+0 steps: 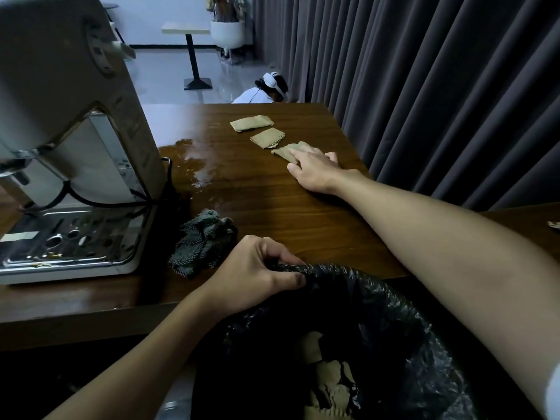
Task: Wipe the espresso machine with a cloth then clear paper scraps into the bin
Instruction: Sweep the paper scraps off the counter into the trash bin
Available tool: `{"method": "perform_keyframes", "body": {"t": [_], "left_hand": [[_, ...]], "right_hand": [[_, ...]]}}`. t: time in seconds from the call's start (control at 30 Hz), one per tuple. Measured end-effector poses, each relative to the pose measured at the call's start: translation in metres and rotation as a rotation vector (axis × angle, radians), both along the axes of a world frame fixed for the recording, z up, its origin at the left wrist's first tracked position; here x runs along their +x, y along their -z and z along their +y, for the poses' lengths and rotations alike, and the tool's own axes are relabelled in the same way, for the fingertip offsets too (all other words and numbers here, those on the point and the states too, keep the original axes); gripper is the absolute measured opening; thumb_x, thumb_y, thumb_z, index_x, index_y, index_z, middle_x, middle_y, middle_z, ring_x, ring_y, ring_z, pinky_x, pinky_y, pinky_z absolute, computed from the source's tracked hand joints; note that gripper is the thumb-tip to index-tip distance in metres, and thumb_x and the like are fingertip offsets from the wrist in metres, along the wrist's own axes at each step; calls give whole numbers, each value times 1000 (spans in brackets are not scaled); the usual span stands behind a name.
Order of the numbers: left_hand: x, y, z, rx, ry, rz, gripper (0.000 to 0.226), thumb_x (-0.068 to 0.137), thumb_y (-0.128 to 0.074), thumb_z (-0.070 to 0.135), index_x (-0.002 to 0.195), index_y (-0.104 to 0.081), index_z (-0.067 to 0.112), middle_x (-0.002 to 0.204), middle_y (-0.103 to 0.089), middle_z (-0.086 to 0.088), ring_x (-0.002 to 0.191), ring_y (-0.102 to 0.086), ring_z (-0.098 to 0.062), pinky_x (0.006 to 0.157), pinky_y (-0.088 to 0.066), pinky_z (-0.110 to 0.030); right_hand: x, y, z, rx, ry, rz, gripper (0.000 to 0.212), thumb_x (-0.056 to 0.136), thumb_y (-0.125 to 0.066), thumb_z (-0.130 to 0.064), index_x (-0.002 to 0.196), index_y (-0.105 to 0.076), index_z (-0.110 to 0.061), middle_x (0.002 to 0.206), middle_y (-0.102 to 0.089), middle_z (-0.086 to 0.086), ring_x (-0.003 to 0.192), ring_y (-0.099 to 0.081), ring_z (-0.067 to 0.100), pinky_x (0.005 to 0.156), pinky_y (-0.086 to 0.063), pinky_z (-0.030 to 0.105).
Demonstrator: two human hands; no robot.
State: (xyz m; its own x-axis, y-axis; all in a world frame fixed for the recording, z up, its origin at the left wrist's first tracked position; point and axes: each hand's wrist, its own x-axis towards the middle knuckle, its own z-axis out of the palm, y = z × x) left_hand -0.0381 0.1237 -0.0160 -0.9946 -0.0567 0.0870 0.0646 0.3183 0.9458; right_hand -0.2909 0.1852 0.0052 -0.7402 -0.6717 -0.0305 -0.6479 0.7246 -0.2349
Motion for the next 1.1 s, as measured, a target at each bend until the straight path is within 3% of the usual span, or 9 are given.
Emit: {"method": "perform_keyframes", "body": {"t": [0.1,0.27,0.43,0.6,0.73,0.87,0.93,1.03,1.1], "left_hand": [[0,-2,0,-2,8,8,13,70,-83,27,76,-80,37,83,-77,10,78,-73,-8,73,-57,-21],[0,-3,3,-21,-3,10,15,68,-83,30,73,-78,43,82,-76,13,76,-73,-5,70,-55,-16],[1,-6,4,-29,-16,-1,16,69,-84,27,73,-79,42,82,-77,12,76,-72,-5,71,-55,-17],[1,-9,6,-44,-7,-9,28,75,-85,10,73,-80,37,79,-76,12,72,-71,-3,68,-54,-15],[2,-10,8,-47,-35,-28,33,75,-86,7,68,-79,38,76,-76,12,69,-69,-1,66,-53,-14],[1,-10,8,-59,-44,-39,34,75,-86,8,66,-78,40,76,-76,11,68,-69,-2,65,-54,-15],[1,-9,7,-56,-36,-46,31,76,-85,8,68,-79,38,77,-77,7,68,-70,-5,65,-55,-18],[1,-9,7,-46,-32,-57,27,76,-85,9,70,-80,35,79,-78,3,69,-71,-8,66,-57,-21],[1,-8,7,-33,-33,-65,25,76,-85,9,71,-80,33,79,-78,1,69,-71,-9,67,-57,-24]], "right_hand": [[4,-4,7,-19,2,25,44,101,-33,-40,129,-58,-18,142,-39,5,133,-30,24,111,-21,51],[7,-4,24,-83,17,-77,20,100,-41,-41,107,-57,-31,125,-48,1,122,-46,24,106,-25,51],[12,0,50,-106,-19,-13,14,93,-55,-46,92,-58,-33,109,-51,-7,111,-49,18,100,-29,48],[18,-6,67,-108,-39,-13,35,96,-50,-47,125,-58,-29,127,-54,-5,126,-42,18,105,-25,50],[29,-9,66,-26,-74,-94,45,100,-47,-40,142,-46,-25,155,-33,-2,144,-25,21,116,-17,51],[41,-4,71,-148,-40,-52,26,97,-52,-41,116,-64,-28,130,-53,-2,126,-45,21,109,-27,48],[43,-4,76,-167,-23,-46,21,92,-58,-44,107,-64,-30,124,-52,-2,124,-43,20,107,-26,50],[47,-4,86,-132,-25,-95,41,86,-65,-45,125,-57,-33,128,-53,-5,127,-42,19,108,-25,50],[49,-6,91,-155,-20,-137,54,83,-70,-43,132,-51,-32,116,-55,-9,120,-46,18,106,-30,49]]}}
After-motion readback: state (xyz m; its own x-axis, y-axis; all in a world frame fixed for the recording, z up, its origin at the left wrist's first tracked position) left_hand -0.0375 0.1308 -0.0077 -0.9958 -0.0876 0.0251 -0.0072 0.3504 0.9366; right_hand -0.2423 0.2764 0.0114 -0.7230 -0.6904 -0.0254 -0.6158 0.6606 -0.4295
